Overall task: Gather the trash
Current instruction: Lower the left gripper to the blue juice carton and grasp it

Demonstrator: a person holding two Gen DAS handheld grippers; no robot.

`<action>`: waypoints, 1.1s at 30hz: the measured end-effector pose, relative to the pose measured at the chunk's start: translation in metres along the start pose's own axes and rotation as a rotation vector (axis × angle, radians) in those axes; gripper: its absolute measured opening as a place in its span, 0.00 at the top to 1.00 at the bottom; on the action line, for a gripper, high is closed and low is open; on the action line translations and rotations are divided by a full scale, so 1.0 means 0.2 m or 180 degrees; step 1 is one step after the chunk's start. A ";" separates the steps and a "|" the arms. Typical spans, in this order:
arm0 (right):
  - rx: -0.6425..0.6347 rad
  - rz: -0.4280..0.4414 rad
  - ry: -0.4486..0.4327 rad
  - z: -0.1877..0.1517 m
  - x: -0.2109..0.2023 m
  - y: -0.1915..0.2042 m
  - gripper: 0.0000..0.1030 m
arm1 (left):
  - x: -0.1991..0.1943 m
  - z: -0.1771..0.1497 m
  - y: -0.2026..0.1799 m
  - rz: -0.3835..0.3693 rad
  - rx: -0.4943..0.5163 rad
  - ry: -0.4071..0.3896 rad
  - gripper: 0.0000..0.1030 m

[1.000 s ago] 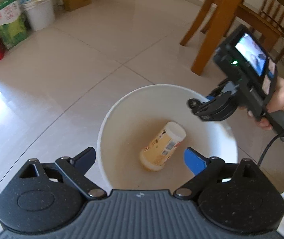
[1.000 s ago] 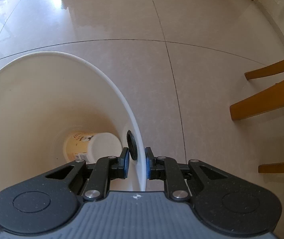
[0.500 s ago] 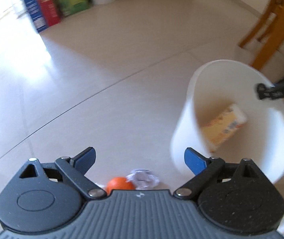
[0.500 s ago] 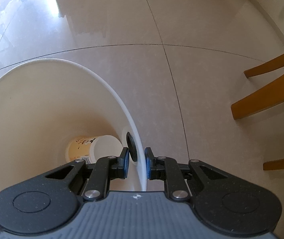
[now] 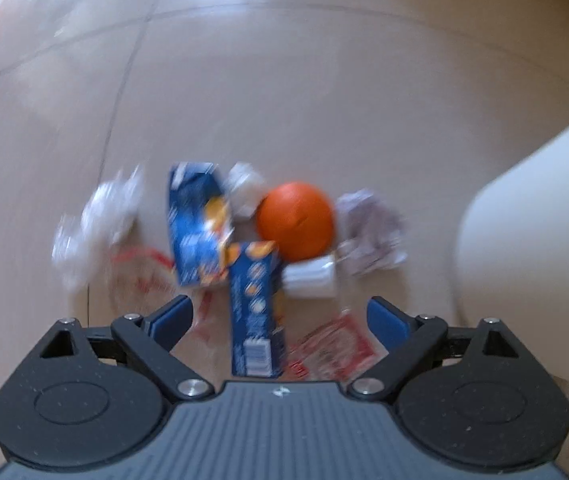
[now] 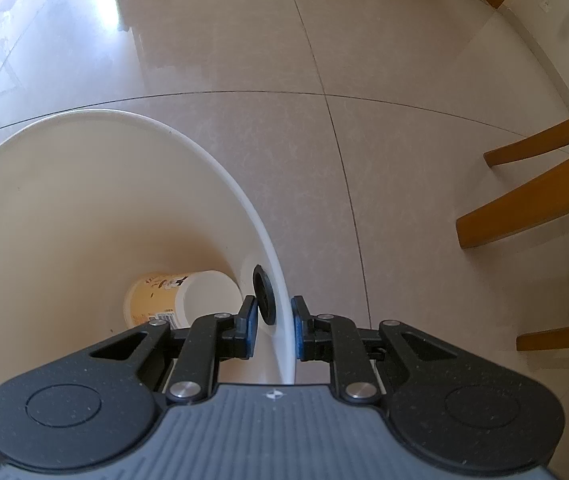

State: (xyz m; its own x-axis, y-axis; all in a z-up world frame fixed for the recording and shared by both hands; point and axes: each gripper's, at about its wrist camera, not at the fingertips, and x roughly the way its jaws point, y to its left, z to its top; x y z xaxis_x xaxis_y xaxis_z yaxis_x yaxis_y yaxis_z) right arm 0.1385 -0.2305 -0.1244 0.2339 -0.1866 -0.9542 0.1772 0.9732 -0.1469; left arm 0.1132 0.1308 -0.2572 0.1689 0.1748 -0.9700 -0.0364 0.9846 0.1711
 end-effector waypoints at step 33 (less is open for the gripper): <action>0.0049 0.0077 -0.0074 -0.02 -0.02 -0.06 0.79 | 0.41 -0.12 0.02 0.0215 -0.0045 -0.0046 0.68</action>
State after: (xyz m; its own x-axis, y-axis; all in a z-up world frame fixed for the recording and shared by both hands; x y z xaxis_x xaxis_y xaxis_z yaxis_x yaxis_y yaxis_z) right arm 0.1306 -0.2410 -0.1195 0.2605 -0.1663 -0.9510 0.1858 0.9753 -0.1197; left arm 0.1027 0.1495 -0.3395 0.1797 0.2411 -0.9537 -0.0621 0.9703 0.2336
